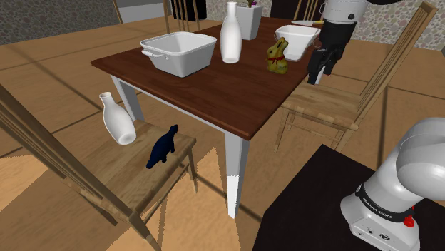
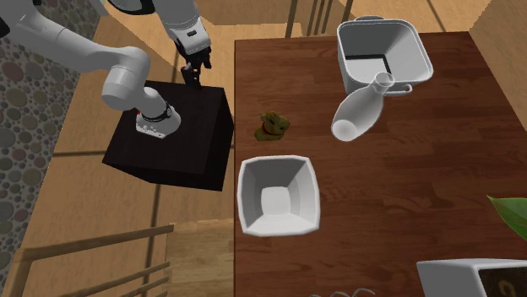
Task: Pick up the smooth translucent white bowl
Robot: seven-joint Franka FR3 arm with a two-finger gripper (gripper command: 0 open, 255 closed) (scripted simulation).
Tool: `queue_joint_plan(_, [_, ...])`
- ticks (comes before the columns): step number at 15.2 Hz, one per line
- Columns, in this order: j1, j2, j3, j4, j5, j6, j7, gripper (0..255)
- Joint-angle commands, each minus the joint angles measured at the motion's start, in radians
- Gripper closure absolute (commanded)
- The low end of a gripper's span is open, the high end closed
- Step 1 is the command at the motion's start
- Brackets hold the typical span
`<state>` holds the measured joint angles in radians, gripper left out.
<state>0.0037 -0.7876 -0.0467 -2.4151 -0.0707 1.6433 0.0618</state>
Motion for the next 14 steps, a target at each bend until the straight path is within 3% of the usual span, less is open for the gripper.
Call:
queue_joint_plan(1, [0.000, 0.000, 0.000, 0.000, 0.000, 0.000, 0.000, 0])
queue_joint_plan(14, [-0.038, 0.363, -0.157, 0.310, -0.183, 0.104, -0.288, 0])
